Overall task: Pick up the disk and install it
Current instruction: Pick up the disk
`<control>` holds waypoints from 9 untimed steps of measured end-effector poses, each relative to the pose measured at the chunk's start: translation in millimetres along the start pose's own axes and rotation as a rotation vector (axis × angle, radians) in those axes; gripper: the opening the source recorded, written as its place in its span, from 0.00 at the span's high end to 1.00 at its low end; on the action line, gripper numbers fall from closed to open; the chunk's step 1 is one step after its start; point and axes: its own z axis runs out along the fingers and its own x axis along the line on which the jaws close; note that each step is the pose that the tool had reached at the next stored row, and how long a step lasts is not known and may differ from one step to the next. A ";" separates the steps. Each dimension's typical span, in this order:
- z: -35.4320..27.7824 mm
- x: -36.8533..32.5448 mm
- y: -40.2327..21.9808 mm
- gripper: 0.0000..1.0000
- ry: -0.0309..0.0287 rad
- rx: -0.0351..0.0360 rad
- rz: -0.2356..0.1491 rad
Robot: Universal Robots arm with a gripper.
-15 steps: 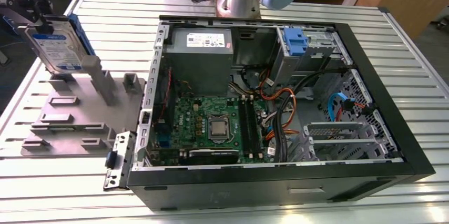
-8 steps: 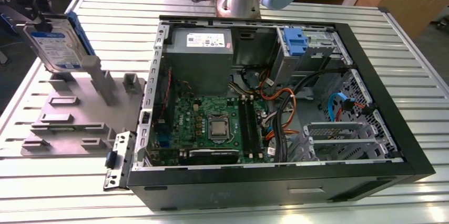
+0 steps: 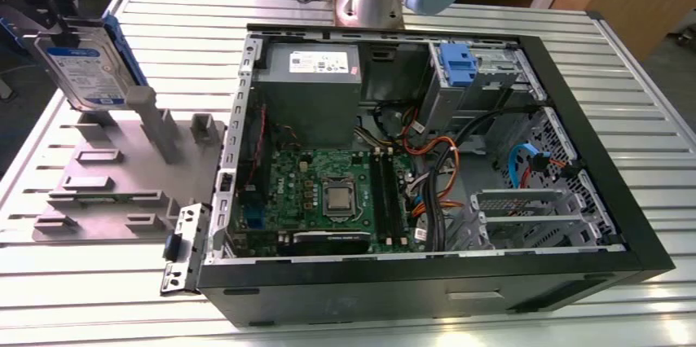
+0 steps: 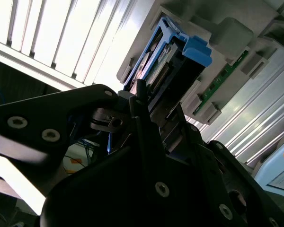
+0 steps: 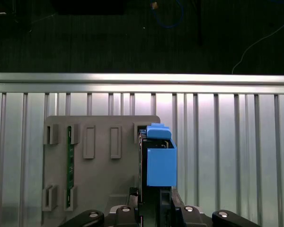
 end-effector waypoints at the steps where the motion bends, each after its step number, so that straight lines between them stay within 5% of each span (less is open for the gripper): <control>1: 0.0 0.0 0.0 0.65 0.0000 0.0001 0.000; 9: -3.2 -0.1 0.1 0.65 0.0000 0.0001 0.000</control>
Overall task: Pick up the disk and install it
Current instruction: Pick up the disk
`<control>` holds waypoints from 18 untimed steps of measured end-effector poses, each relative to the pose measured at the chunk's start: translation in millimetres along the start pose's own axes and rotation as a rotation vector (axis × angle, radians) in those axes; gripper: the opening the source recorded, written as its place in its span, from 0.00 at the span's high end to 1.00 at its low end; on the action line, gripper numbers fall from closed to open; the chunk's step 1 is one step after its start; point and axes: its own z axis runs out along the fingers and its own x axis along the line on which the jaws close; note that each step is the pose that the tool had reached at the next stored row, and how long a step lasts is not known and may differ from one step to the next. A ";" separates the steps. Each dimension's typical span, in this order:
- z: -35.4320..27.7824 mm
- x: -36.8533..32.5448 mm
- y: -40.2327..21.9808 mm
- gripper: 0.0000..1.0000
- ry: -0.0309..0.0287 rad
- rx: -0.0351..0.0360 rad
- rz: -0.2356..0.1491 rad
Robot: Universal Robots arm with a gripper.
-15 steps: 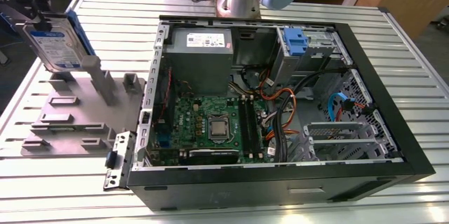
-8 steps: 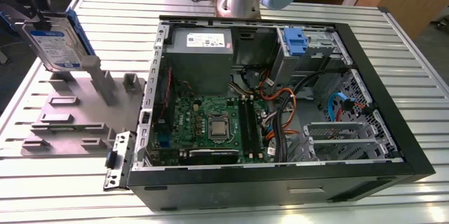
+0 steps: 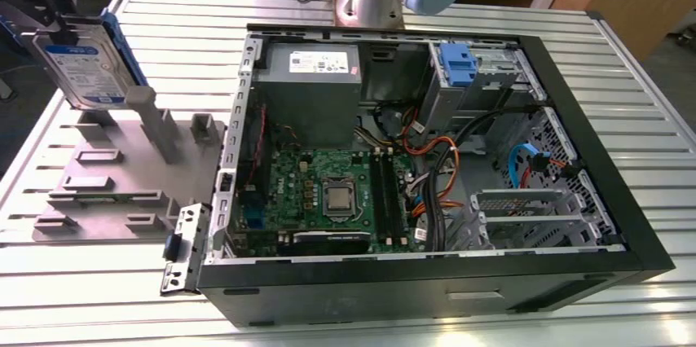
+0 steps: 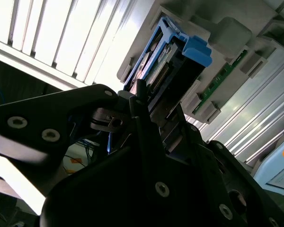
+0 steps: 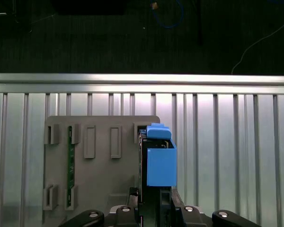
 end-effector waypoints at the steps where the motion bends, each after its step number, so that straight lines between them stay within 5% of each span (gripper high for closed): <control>1: -0.2 0.0 0.0 0.65 0.0000 0.0001 0.000; 10: -1.6 0.0 0.1 0.65 0.0002 -0.0004 0.000; 18: -11.5 -0.4 0.4 0.65 0.0000 -0.0001 0.000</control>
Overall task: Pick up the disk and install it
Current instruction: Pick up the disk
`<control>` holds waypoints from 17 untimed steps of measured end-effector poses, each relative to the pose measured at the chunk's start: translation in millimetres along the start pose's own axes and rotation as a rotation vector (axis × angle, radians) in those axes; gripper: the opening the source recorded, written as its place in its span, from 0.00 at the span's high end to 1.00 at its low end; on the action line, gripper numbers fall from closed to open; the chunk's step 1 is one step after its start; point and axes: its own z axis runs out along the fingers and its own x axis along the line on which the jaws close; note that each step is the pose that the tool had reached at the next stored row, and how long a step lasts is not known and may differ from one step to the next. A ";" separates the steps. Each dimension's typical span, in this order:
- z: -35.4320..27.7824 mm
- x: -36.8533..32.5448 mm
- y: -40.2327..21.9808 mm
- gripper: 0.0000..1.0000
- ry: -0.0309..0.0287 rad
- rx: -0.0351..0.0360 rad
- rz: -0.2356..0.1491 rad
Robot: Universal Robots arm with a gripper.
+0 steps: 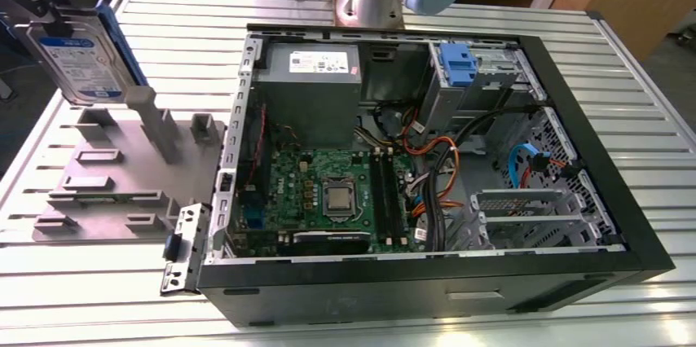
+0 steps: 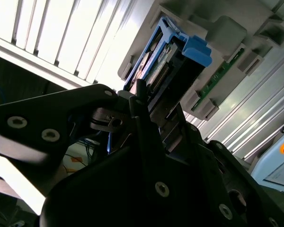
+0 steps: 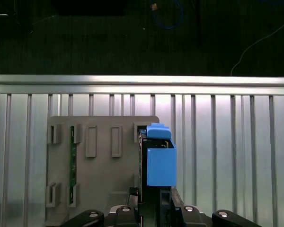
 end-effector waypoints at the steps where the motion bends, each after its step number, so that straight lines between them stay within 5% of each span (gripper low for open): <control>1: -1.5 0.0 0.0 0.65 0.0000 0.0000 0.000; 6: -7.8 -0.3 0.3 0.65 -0.0001 0.0002 0.000; 17: -10.5 -0.4 0.4 0.65 0.0002 -0.0004 0.000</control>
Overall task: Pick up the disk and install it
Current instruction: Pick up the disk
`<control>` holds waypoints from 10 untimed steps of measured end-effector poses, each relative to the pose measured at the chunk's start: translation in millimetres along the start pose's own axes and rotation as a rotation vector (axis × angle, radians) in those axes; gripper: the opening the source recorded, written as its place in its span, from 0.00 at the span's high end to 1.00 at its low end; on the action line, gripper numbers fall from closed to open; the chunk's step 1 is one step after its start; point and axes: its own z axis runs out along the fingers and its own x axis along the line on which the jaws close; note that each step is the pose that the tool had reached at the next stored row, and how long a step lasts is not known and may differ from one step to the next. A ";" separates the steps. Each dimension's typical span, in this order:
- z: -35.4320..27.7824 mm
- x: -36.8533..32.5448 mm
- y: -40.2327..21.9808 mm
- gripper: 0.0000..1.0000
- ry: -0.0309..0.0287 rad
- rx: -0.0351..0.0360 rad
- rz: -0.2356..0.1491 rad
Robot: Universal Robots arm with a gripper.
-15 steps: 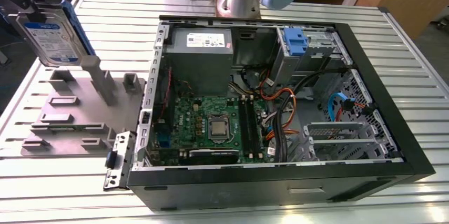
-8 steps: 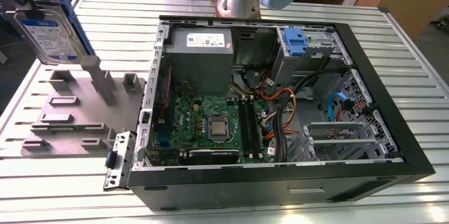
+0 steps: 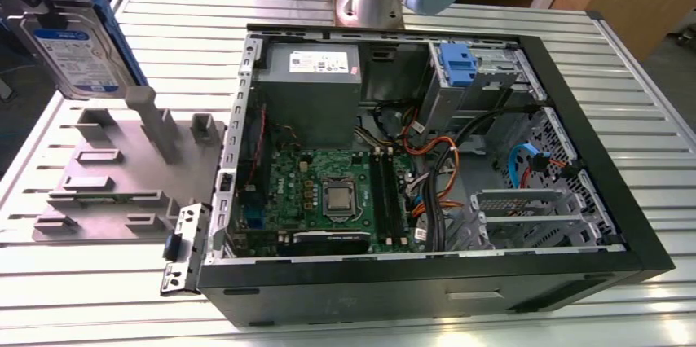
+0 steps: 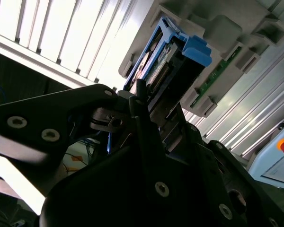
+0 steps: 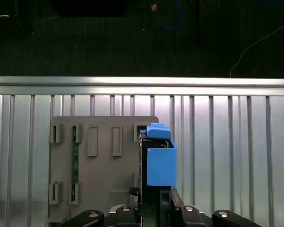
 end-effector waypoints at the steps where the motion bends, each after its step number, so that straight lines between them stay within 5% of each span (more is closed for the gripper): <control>1: -1.2 0.0 0.1 0.65 -0.0001 0.0002 0.000; 10: -11.4 -0.4 0.5 0.65 -0.0003 0.0006 0.000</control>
